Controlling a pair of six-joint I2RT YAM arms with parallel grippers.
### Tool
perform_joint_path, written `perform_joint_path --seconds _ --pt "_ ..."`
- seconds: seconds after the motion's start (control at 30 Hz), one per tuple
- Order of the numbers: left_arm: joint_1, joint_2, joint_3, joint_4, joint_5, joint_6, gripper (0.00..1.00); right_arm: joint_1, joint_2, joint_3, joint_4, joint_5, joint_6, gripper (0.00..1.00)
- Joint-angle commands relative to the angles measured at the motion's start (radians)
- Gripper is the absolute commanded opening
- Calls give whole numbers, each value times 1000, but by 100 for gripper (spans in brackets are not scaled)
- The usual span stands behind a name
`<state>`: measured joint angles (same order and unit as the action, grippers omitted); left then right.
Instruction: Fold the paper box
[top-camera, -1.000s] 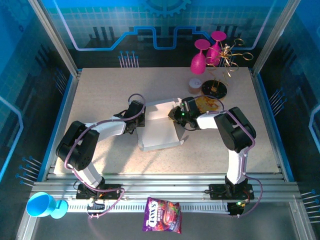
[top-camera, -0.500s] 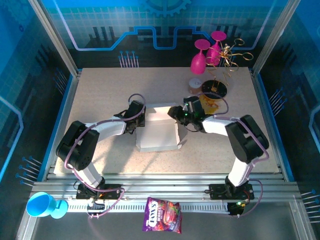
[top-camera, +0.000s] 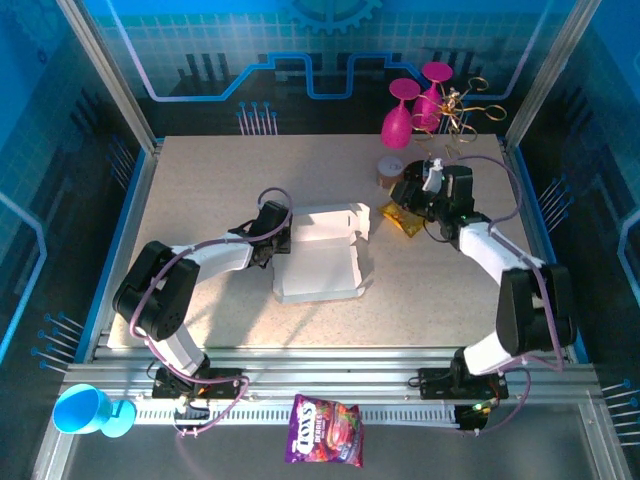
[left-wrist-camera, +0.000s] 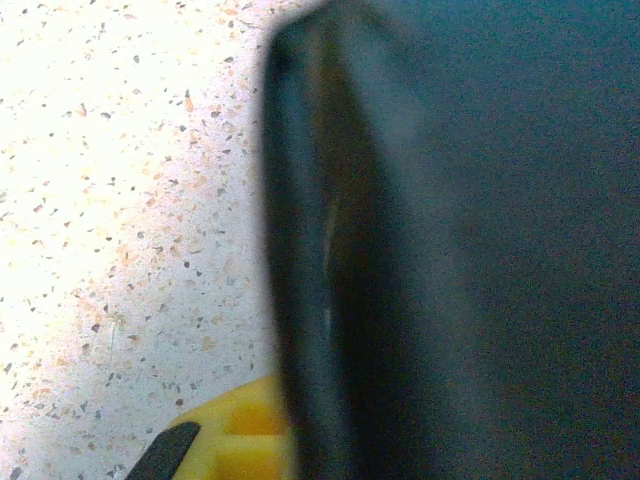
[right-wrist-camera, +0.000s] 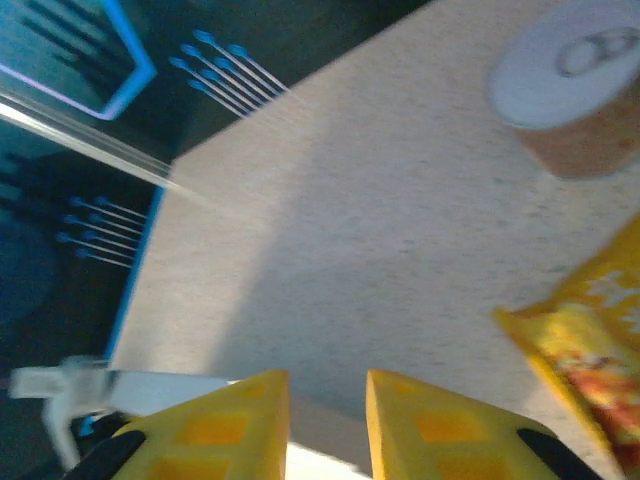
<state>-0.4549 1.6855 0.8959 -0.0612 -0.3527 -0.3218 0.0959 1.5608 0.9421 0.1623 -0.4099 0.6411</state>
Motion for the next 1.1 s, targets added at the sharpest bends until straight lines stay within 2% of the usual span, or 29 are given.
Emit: perform_joint_path --seconds 0.0,0.27,0.43,0.9,1.07 --pt "-8 43 14 -30 4 32 0 4 116 54 -99 -74 -139 23" --pt "-8 54 37 -41 0 39 0 82 259 160 -200 -55 -254 23" --pt "-8 67 52 -45 4 33 0 98 312 180 -183 -96 -297 24" --pt "-8 93 70 -52 6 13 0 113 201 53 -149 -165 -382 22" --pt "-8 97 83 -56 8 14 0 125 164 32 -154 -203 -418 25"
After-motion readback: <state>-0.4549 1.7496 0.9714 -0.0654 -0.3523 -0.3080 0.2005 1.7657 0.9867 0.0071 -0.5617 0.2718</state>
